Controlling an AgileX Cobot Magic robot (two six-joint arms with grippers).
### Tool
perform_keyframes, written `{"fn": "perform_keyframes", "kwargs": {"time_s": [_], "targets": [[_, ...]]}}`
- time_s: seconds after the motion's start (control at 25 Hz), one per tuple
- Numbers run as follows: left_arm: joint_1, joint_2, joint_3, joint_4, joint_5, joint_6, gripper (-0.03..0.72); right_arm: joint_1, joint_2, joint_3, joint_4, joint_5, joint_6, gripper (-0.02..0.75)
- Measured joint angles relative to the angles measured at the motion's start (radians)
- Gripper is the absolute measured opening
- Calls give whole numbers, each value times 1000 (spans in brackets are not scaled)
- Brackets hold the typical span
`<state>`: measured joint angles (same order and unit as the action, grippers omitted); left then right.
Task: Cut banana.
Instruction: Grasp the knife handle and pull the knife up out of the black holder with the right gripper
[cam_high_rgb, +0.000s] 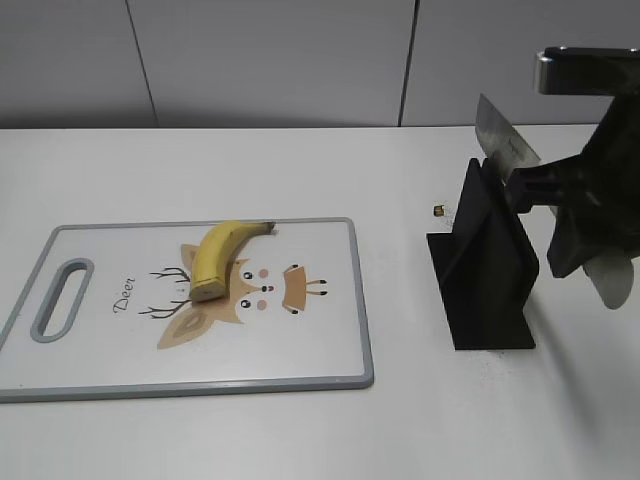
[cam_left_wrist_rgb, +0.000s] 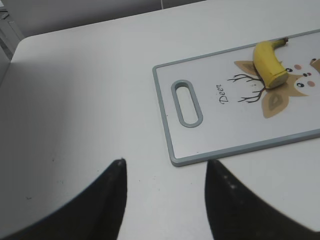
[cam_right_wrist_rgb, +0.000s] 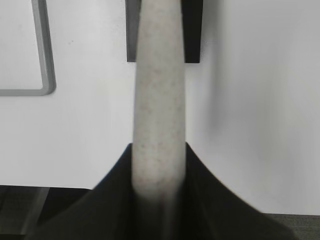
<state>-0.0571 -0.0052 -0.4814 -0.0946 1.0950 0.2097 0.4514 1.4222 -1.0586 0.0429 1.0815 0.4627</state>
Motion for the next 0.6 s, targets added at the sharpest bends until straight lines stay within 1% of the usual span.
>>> {"fn": "perform_keyframes", "kwargs": {"time_s": [0.32, 0.48, 0.6], "targets": [[0, 0, 0, 0, 0, 0, 492, 0, -71, -7, -7, 20, 1, 159], [0, 0, 0, 0, 0, 0, 492, 0, -73, -42, -7, 45, -7, 159], [0, 0, -5, -1, 0, 0, 492, 1, -73, -89, -8, 58, -59, 159]]}}
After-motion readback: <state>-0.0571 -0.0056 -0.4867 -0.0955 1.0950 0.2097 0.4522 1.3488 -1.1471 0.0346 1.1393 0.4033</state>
